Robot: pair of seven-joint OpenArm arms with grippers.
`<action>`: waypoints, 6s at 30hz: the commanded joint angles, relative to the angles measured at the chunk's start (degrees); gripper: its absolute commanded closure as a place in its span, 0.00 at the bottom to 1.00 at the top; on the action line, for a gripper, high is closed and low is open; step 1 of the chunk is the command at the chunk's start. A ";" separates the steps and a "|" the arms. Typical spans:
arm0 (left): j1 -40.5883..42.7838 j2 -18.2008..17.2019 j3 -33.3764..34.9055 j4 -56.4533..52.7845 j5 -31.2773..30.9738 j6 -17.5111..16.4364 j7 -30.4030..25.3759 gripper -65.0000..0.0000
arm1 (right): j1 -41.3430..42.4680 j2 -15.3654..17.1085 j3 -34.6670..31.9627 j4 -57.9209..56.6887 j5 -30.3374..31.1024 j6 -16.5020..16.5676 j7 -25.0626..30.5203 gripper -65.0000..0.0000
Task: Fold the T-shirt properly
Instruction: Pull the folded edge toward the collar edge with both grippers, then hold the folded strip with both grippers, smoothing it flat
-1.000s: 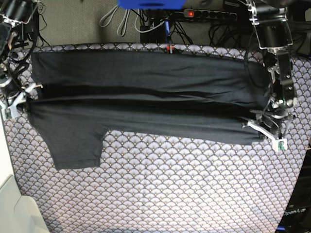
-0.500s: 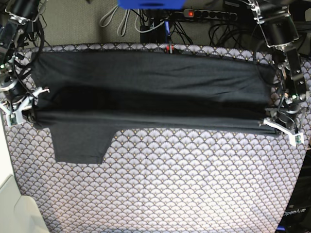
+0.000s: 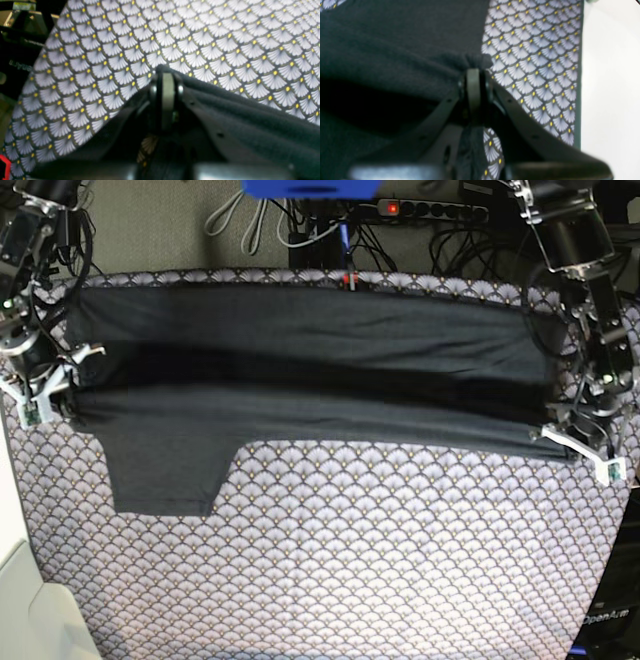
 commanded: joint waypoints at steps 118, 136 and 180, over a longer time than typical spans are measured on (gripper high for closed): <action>15.35 -1.53 -0.57 9.88 0.13 0.30 5.13 0.99 | -16.90 -2.27 5.47 5.14 0.40 -0.49 1.26 1.00; 15.53 -2.59 -0.57 9.97 0.13 0.30 5.22 0.99 | -16.99 -2.19 5.47 4.61 0.32 -0.49 1.26 1.00; 15.44 -2.76 -0.57 9.18 0.65 0.30 15.41 0.65 | -14.53 -1.39 13.12 3.55 0.58 -0.49 1.17 0.58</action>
